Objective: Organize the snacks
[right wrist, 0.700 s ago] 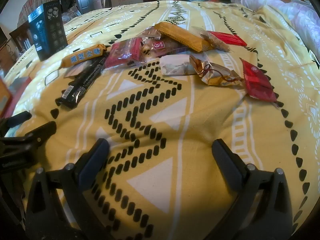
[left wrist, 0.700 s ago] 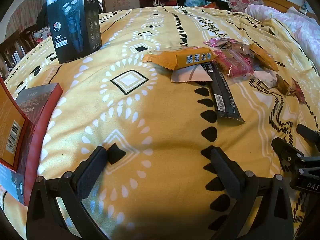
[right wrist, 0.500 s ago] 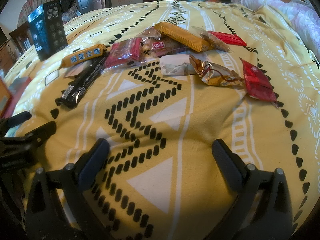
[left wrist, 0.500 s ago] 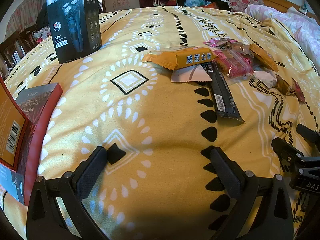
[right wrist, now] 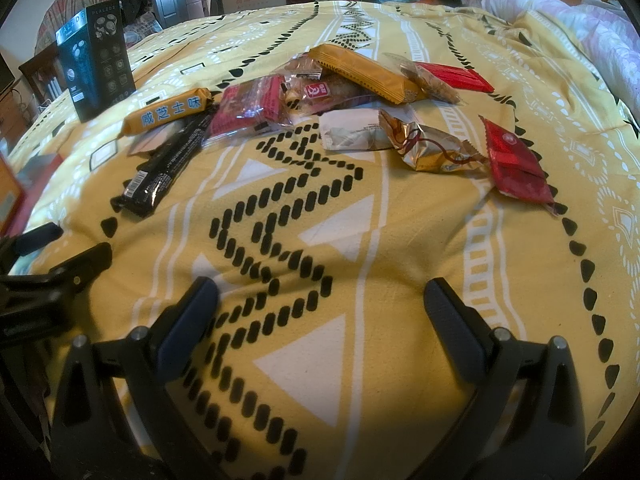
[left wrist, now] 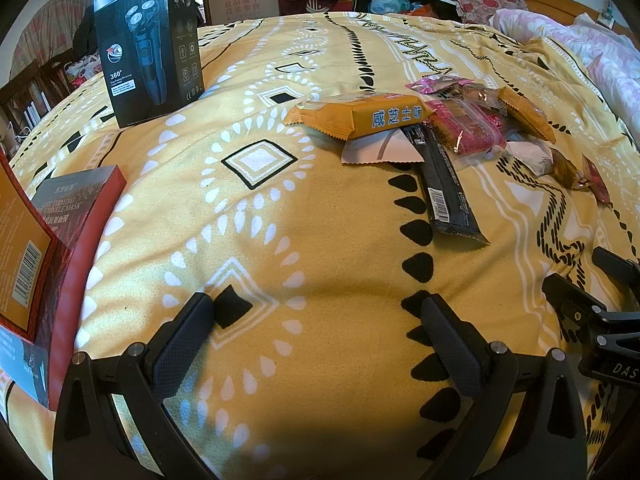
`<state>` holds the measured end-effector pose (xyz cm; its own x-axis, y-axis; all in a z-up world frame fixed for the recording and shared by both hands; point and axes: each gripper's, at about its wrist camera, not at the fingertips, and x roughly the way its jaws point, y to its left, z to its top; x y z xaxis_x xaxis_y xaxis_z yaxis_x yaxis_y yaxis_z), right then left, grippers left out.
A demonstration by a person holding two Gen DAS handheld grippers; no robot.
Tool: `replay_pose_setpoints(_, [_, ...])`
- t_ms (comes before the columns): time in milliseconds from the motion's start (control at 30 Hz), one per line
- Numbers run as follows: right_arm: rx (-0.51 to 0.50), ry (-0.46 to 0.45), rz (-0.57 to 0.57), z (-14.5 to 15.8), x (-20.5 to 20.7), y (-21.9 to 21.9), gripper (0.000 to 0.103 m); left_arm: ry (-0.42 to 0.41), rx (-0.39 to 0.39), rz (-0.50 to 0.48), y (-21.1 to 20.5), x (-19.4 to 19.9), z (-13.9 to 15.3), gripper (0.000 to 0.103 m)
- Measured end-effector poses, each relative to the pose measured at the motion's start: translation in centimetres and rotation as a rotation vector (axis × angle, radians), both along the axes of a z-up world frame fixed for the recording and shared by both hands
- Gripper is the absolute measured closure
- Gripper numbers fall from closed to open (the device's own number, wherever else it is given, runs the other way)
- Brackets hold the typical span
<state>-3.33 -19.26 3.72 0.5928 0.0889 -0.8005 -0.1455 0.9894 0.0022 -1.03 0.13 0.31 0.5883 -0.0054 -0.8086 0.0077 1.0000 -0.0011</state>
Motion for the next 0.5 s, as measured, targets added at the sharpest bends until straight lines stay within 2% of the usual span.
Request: replay_pose_setpoints(500, [0.000,0.000,0.000,0.01,0.01,0.00,0.000,0.000,-0.004,0.001,0.01,0.08,-0.07,0.000])
